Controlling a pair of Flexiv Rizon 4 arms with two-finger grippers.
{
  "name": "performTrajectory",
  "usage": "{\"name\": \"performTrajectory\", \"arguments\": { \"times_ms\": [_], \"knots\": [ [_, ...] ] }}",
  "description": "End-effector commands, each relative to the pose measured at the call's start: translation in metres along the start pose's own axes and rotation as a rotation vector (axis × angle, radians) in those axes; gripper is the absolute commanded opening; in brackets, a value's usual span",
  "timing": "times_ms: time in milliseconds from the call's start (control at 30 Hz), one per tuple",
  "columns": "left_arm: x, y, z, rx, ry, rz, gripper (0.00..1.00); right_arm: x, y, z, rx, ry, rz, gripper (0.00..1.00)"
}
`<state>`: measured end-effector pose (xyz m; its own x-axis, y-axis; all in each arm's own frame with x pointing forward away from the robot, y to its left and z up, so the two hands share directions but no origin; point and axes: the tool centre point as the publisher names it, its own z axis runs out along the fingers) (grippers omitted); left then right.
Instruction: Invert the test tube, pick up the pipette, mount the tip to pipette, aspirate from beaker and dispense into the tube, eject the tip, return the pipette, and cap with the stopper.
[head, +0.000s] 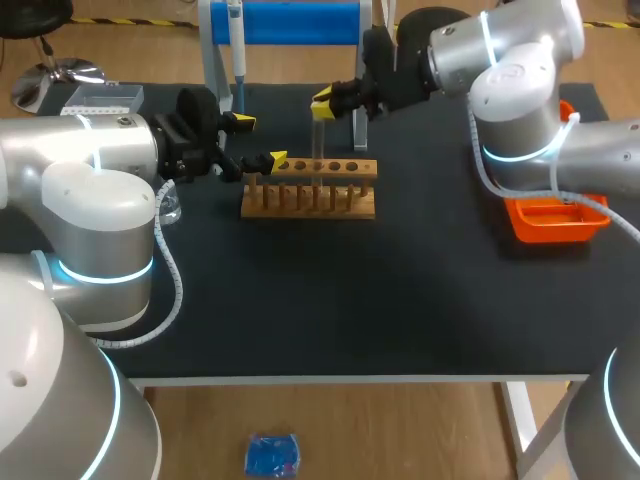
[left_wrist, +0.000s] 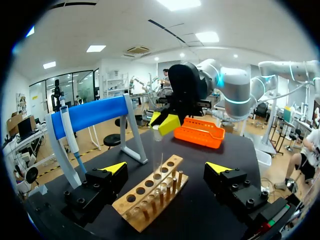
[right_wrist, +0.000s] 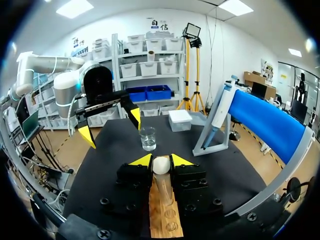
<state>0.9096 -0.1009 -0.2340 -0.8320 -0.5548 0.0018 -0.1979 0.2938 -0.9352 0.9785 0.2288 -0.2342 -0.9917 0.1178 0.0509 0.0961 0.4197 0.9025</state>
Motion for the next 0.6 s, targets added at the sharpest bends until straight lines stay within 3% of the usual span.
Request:
{"name": "performTrajectory", "arguments": {
  "times_ms": [33, 333, 367, 433, 467, 500, 600],
  "knots": [
    [0.0007, 0.0016, 0.0011, 0.006, -0.004, 0.000, 1.00, -0.0013, -0.0025, 0.0016, 0.003, 0.003, 0.003, 0.00],
    [0.0007, 0.0016, 0.0011, 0.006, -0.004, 0.000, 1.00, -0.0009, -0.0100, 0.0040, 0.006, 0.005, 0.015, 0.00],
    [0.0007, 0.0016, 0.0011, 0.006, -0.004, 0.000, 1.00, -0.0008, -0.0103, 0.0041, 0.006, 0.004, 0.015, 0.10],
    [0.0007, 0.0016, 0.0011, 0.006, -0.004, 0.000, 1.00, -0.0005, -0.0108, 0.0040, 0.006, 0.003, 0.015, 0.44],
    [0.0007, 0.0016, 0.0011, 0.006, -0.004, 0.000, 1.00, -0.0003, -0.0111, 0.0039, 0.007, 0.002, 0.015, 0.85],
    [0.0007, 0.0016, 0.0011, 0.006, -0.004, 0.000, 1.00, -0.0001, -0.0113, 0.0037, 0.007, 0.001, 0.015, 1.00],
    [0.0007, 0.0016, 0.0011, 0.006, -0.004, 0.000, 1.00, 0.0007, -0.0110, 0.0017, 0.001, 0.000, 0.013, 1.00]
  ]
}}
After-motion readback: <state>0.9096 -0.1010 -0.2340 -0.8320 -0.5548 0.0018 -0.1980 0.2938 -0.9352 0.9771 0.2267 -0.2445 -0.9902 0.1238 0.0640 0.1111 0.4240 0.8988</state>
